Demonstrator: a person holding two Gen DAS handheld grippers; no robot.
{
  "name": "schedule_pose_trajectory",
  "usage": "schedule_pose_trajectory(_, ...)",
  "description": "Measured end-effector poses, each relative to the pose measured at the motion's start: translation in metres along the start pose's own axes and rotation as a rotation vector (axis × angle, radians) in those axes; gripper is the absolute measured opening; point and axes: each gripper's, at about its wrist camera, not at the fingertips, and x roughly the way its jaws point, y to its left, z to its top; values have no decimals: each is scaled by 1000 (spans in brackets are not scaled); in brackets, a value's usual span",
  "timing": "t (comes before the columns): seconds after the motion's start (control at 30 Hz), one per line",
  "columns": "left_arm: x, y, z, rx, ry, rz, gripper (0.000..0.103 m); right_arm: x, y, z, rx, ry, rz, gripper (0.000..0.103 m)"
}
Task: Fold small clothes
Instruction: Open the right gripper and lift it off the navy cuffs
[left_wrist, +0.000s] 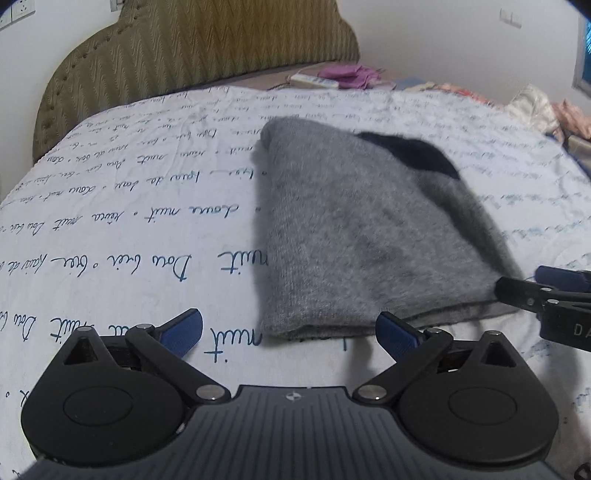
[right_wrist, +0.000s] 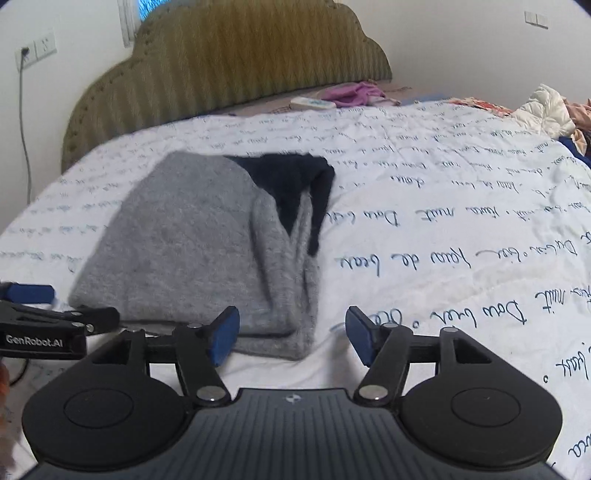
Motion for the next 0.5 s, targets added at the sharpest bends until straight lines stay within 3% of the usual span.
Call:
schedule_pose_trajectory(0.23,-4,16,10,-46,-6,-11,102,-1,-3,7,22,0,33,73)
schedule_pose_trajectory(0.5,17,39,44,-159,-6,-106,102,30,-25,27,118,33,118,73)
